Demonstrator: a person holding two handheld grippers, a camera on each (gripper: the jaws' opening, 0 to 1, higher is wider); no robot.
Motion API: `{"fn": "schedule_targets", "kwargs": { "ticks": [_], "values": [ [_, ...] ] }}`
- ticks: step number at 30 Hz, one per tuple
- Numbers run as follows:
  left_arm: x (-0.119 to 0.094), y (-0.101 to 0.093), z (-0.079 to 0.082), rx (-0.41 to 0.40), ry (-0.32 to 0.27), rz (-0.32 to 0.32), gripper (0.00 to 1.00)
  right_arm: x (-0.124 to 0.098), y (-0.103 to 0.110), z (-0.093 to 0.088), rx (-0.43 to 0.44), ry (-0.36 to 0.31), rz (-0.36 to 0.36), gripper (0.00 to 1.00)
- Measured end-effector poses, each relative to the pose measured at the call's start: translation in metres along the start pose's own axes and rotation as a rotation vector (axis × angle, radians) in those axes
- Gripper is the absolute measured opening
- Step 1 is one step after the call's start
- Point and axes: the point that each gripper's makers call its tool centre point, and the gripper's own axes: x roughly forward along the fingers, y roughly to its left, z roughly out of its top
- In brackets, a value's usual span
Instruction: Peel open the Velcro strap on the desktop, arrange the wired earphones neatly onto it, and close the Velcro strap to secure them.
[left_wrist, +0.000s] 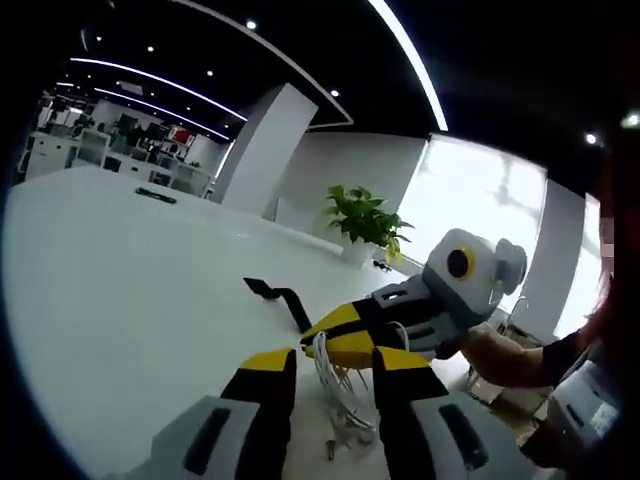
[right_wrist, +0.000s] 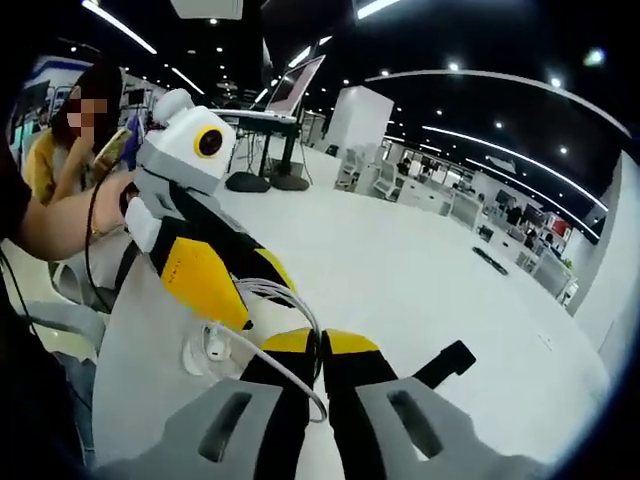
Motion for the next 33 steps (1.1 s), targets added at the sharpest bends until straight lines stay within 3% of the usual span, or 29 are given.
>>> {"fn": "schedule_targets", "kwargs": {
  "ticks": [4,8,12,18,26,30,33],
  "values": [
    [-0.006,-0.004,0.003,0.024,-0.017,0.024,0.59,0.001,0.001,0.001,0.005,0.001,-0.001,0.06],
    [-0.01,-0.007,0.007,0.11,-0.04,0.075,0.61,0.001,0.0,0.001,0.012,0.005,-0.008,0.06],
    [-0.008,-0.012,0.009,0.113,-0.059,0.098,0.56,0.0,0.0,0.002,0.012,0.003,-0.008,0.06],
    [-0.005,-0.002,0.011,0.126,-0.089,0.216,0.53,-0.001,-0.001,0.002,0.01,0.01,-0.023,0.06],
    [0.004,-0.002,-0.003,0.257,-0.012,0.307,0.52,-0.004,-0.002,0.003,0.053,0.033,-0.057,0.06],
    [0.009,0.003,-0.004,0.291,0.011,0.322,0.39,-0.006,0.0,0.005,0.054,0.035,-0.062,0.06],
    [0.011,0.006,-0.003,0.235,0.009,0.296,0.36,-0.01,-0.004,0.004,0.027,0.043,-0.087,0.06]
  ]
}}
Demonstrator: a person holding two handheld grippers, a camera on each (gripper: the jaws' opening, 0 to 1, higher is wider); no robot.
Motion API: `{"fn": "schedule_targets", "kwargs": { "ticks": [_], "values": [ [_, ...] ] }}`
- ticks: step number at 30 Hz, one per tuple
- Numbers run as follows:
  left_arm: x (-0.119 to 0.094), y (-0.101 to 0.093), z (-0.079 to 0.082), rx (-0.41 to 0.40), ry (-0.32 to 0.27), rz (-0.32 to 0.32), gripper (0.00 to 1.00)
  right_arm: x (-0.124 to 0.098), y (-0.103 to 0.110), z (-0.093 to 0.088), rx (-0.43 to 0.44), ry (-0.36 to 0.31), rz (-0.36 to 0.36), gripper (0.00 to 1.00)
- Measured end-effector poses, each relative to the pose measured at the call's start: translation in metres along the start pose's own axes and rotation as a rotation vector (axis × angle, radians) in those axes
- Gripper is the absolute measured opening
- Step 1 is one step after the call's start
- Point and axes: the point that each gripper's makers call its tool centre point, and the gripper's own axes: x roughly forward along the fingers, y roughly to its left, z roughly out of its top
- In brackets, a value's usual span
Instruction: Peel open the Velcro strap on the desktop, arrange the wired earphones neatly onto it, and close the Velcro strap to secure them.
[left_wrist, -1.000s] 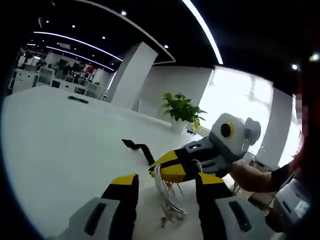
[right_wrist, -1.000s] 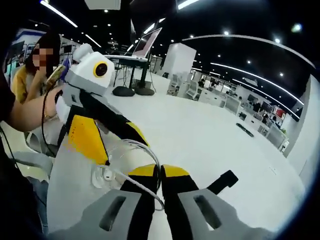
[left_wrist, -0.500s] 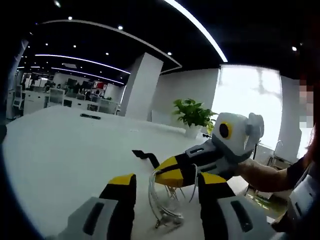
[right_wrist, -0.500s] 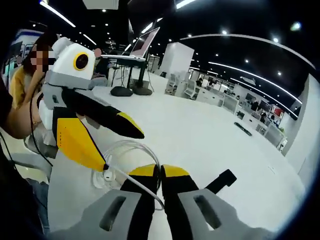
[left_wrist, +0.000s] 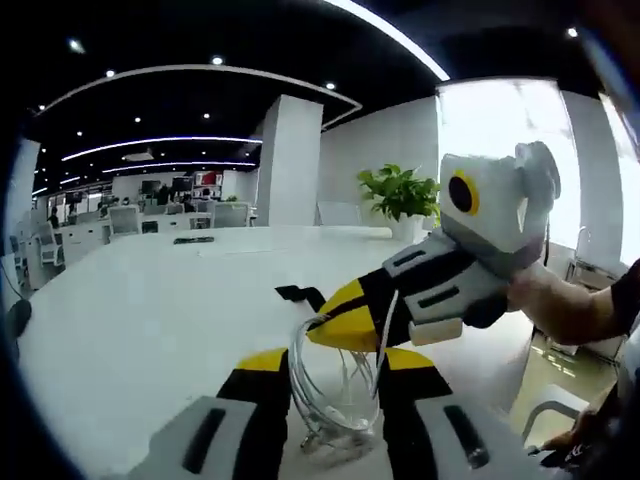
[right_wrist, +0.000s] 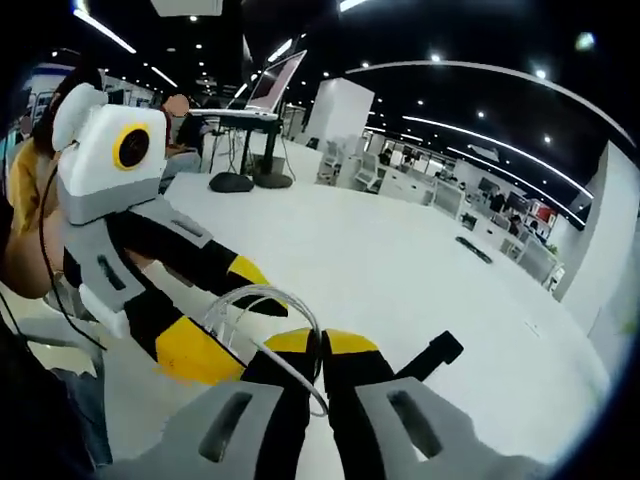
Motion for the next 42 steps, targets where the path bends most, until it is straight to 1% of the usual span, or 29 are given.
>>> {"fn": "schedule_targets", "kwargs": {
  "ticks": [2,3,6,10,13,16,20,23,25,27,29,32,33,37,40,42],
  "values": [
    [0.0,0.004,0.001,-0.005,-0.006,0.007,0.24,-0.002,0.0,-0.002,0.007,0.005,0.006,0.06],
    [-0.001,0.007,0.002,-0.005,-0.012,0.016,0.22,-0.003,0.0,-0.003,0.01,0.007,0.008,0.06],
    [-0.001,0.009,0.005,-0.038,-0.023,0.002,0.21,-0.005,0.0,-0.004,0.007,0.014,0.007,0.06],
    [-0.001,0.01,0.003,-0.025,-0.014,0.007,0.18,-0.006,0.004,-0.004,0.02,0.011,0.024,0.06],
    [-0.002,0.01,0.004,-0.045,-0.018,-0.01,0.16,-0.006,0.005,-0.004,0.026,0.011,0.032,0.06],
    [-0.003,0.01,0.005,-0.052,-0.021,-0.014,0.14,-0.007,0.005,-0.005,0.032,0.012,0.038,0.06],
    [-0.004,0.008,0.008,-0.068,-0.022,-0.033,0.08,-0.007,0.005,-0.005,0.05,0.01,0.047,0.06],
    [-0.005,0.004,0.01,-0.106,-0.021,-0.061,0.07,-0.007,0.005,-0.005,0.068,0.007,0.059,0.06],
    [-0.006,-0.001,0.01,-0.156,-0.019,-0.096,0.07,-0.008,0.006,-0.006,0.076,0.005,0.067,0.06],
    [-0.007,-0.003,0.011,-0.177,-0.015,-0.111,0.07,-0.009,0.006,-0.007,0.089,0.001,0.081,0.06],
    [-0.007,-0.004,0.011,-0.175,-0.012,-0.115,0.07,-0.011,0.008,-0.006,0.121,-0.014,0.111,0.06],
    [-0.01,-0.001,0.017,-0.168,-0.02,-0.11,0.06,-0.016,0.005,-0.004,0.173,-0.046,0.136,0.08],
    [-0.011,-0.001,0.018,-0.171,-0.021,-0.115,0.06,-0.019,0.003,-0.004,0.199,-0.061,0.144,0.1],
    [-0.014,0.0,0.023,-0.193,-0.034,-0.131,0.06,-0.029,-0.001,-0.003,0.272,-0.103,0.176,0.11],
    [-0.016,0.002,0.027,-0.207,-0.046,-0.134,0.06,-0.035,-0.006,-0.006,0.292,-0.122,0.184,0.11],
    [-0.018,0.002,0.03,-0.223,-0.058,-0.142,0.06,-0.04,-0.009,-0.007,0.305,-0.151,0.18,0.11]
  ]
}}
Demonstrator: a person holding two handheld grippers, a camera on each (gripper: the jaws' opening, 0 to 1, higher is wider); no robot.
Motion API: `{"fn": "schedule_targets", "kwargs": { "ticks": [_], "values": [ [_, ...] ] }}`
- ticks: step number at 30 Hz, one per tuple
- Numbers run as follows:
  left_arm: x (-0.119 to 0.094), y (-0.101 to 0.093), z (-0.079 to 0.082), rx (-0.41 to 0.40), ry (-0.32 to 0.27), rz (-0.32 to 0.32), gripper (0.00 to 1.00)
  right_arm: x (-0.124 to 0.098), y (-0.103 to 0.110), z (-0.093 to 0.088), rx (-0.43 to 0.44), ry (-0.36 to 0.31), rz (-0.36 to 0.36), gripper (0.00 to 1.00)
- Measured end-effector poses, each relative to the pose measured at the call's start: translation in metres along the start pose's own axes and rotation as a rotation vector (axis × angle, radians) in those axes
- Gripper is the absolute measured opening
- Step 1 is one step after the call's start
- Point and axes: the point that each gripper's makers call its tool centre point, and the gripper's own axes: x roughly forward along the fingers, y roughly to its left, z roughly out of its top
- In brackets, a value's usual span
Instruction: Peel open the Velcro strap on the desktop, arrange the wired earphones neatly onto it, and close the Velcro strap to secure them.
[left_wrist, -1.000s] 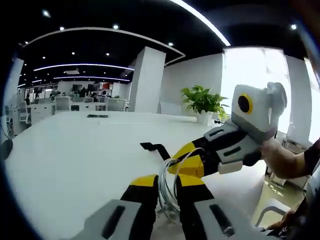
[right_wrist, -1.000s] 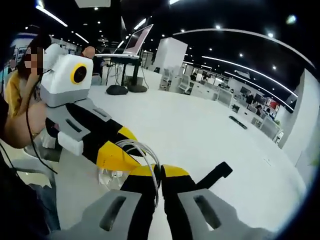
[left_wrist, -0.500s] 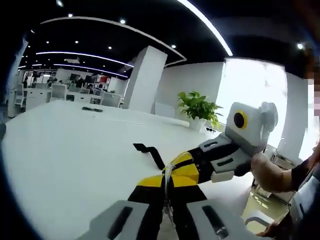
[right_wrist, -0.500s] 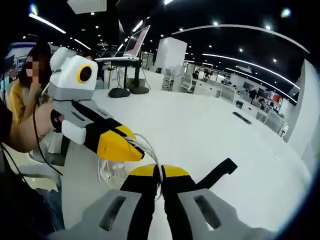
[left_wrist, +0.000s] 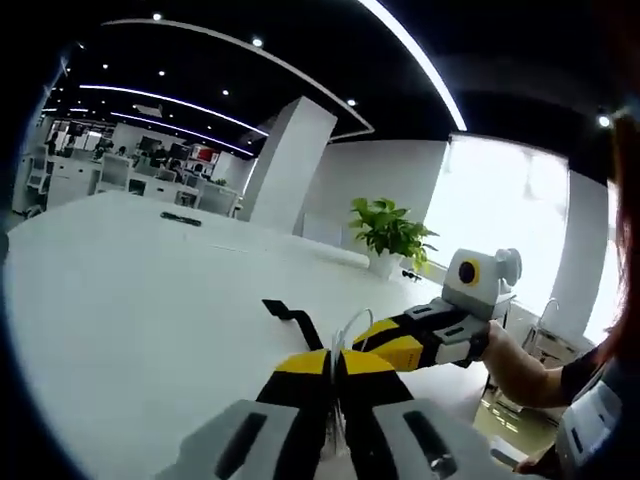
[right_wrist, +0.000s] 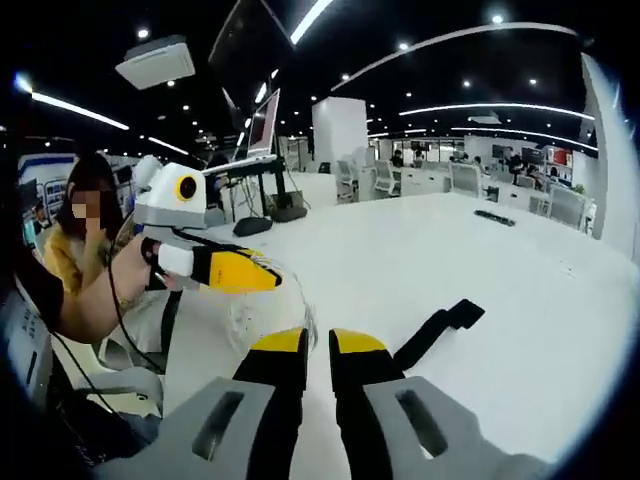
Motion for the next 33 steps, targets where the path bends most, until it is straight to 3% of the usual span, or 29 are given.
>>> {"fn": "schedule_targets", "kwargs": {
  "ticks": [6,13,19,29,33],
  "values": [
    [-0.001,-0.003,0.01,-0.023,-0.025,-0.019,0.06,-0.004,-0.004,0.001,0.054,-0.061,-0.002,0.11],
    [-0.001,-0.01,0.021,-0.034,-0.049,-0.039,0.06,0.005,0.003,-0.005,0.013,-0.054,0.005,0.11],
    [-0.001,-0.012,0.027,-0.018,-0.057,-0.036,0.06,0.007,0.012,-0.009,0.055,-0.069,0.048,0.11],
    [-0.001,-0.013,0.028,-0.005,-0.059,-0.025,0.06,0.014,0.026,-0.013,0.063,-0.071,0.095,0.11],
    [-0.002,-0.012,0.028,-0.004,-0.063,-0.019,0.06,0.013,0.027,-0.012,0.066,-0.068,0.095,0.06]
  ]
}}
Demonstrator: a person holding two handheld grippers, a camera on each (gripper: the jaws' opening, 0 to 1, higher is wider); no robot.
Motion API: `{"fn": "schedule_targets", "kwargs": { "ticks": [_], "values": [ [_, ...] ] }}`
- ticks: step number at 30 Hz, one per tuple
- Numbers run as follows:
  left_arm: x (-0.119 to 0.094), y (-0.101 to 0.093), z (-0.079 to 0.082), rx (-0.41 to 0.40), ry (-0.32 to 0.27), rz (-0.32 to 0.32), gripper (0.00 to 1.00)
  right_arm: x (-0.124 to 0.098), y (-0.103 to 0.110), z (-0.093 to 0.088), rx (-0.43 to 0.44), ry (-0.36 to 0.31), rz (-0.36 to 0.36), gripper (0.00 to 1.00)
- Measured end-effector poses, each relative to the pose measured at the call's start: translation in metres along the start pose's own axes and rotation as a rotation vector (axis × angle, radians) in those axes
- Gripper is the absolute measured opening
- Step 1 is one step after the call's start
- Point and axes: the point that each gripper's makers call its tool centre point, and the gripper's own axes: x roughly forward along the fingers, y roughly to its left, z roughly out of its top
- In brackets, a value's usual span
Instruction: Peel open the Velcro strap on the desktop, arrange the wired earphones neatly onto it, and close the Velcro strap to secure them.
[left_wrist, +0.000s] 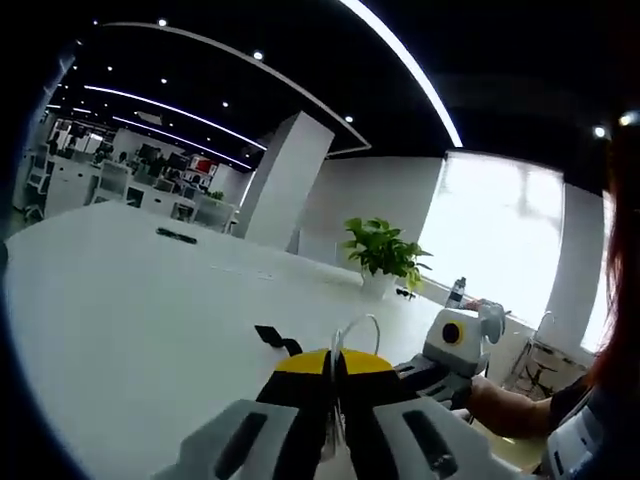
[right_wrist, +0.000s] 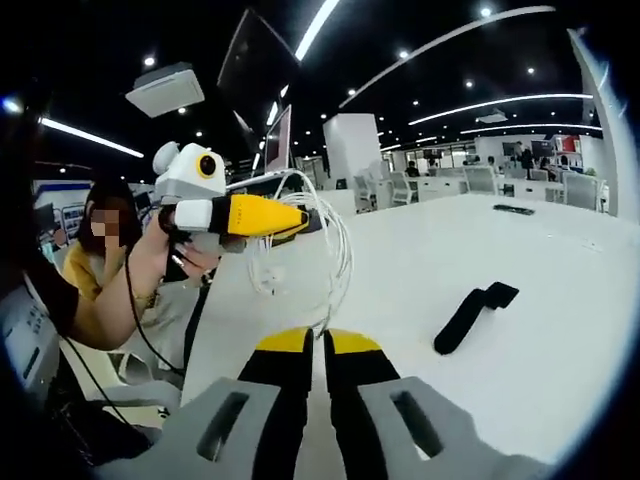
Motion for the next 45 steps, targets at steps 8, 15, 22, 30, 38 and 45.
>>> {"fn": "schedule_targets", "kwargs": {
  "ticks": [8,15,22,30,38,45],
  "values": [
    [0.0,0.003,-0.001,-0.009,-0.002,0.001,0.06,-0.009,0.001,0.005,0.04,-0.006,0.018,0.05],
    [0.008,0.001,0.002,-0.002,0.008,-0.016,0.06,-0.015,0.021,0.019,0.116,-0.053,0.118,0.05],
    [0.033,-0.003,0.011,0.011,0.027,-0.055,0.06,-0.028,0.015,0.052,0.264,-0.16,0.189,0.05],
    [0.074,0.003,0.025,-0.056,0.069,-0.131,0.06,-0.038,-0.024,0.067,0.315,-0.208,0.09,0.05],
    [0.116,0.016,0.025,-0.049,0.128,-0.168,0.06,-0.035,-0.072,0.063,0.355,-0.218,-0.056,0.05],
    [0.14,0.032,0.017,-0.143,0.153,-0.194,0.06,-0.032,-0.098,0.057,0.388,-0.225,-0.126,0.05]
  ]
}}
